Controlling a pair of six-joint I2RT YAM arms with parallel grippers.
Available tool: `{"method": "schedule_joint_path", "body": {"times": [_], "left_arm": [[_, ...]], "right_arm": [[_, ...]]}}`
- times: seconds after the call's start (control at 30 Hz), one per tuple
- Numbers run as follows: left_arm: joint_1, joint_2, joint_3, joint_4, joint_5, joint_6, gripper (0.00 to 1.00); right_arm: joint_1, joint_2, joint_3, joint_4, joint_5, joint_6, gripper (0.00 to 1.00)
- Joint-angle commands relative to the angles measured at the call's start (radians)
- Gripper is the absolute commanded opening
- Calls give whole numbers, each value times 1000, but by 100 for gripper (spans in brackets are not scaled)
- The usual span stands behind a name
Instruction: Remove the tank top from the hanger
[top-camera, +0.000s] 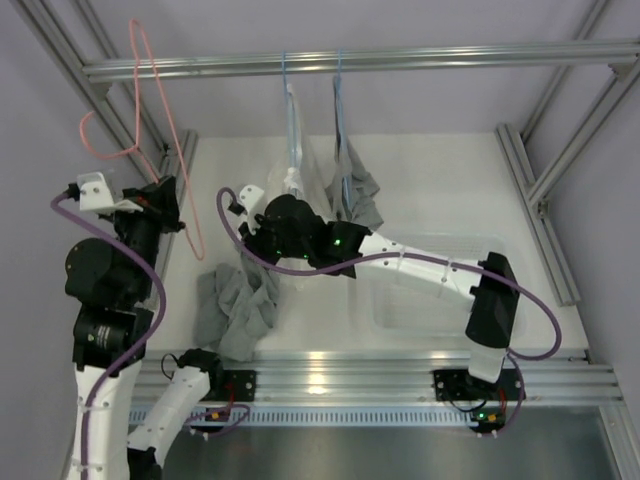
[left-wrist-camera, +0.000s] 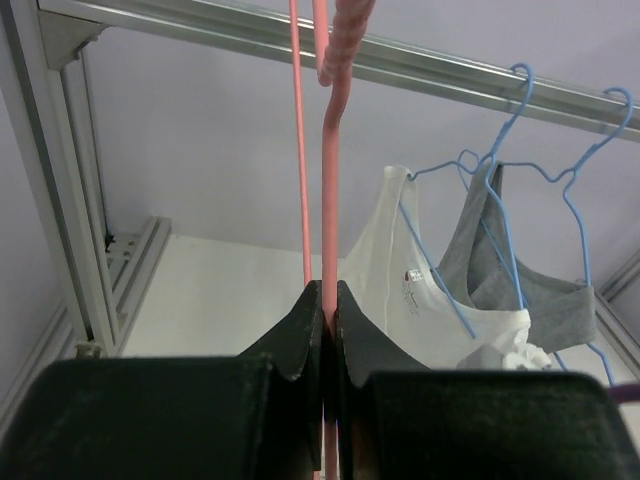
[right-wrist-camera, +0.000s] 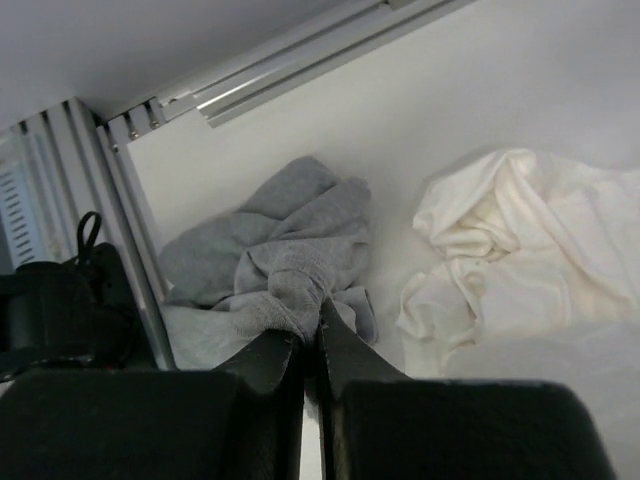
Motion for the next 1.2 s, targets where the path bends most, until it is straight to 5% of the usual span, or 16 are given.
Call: {"method": "schedule_joint_path", "body": {"times": [0.0,0.43,0.53,0.57,0.63,0.7,1.0,1.17], "left_arm": [[-4,60,134,-8,-33,17,0],[-4,150,243,-481,-98,-8,0],[-4,210,289,-565,-66,-9,0],[-3,228,328,-588,-38,-6,0],[-3,268,365,-655,-21,0,0],[-3,291,414,-691,-12,11,0],[-3,345,603,-863,112,5,0],[-3,379,622,-881,30,41,0]], "right_arm": [[28,35,-22,99,143,-17,0],[112,99,-419,461,82,138,1],[123,98,-461,472,117,155,24],[123,78,-473,473,128,163,45],[126,41,-524,486,134,169,64],[138,-28,-571,493,88,155,99],[192,-333,-786,470,27,179,99],[200,-431,-805,420,84,157,99]]}}
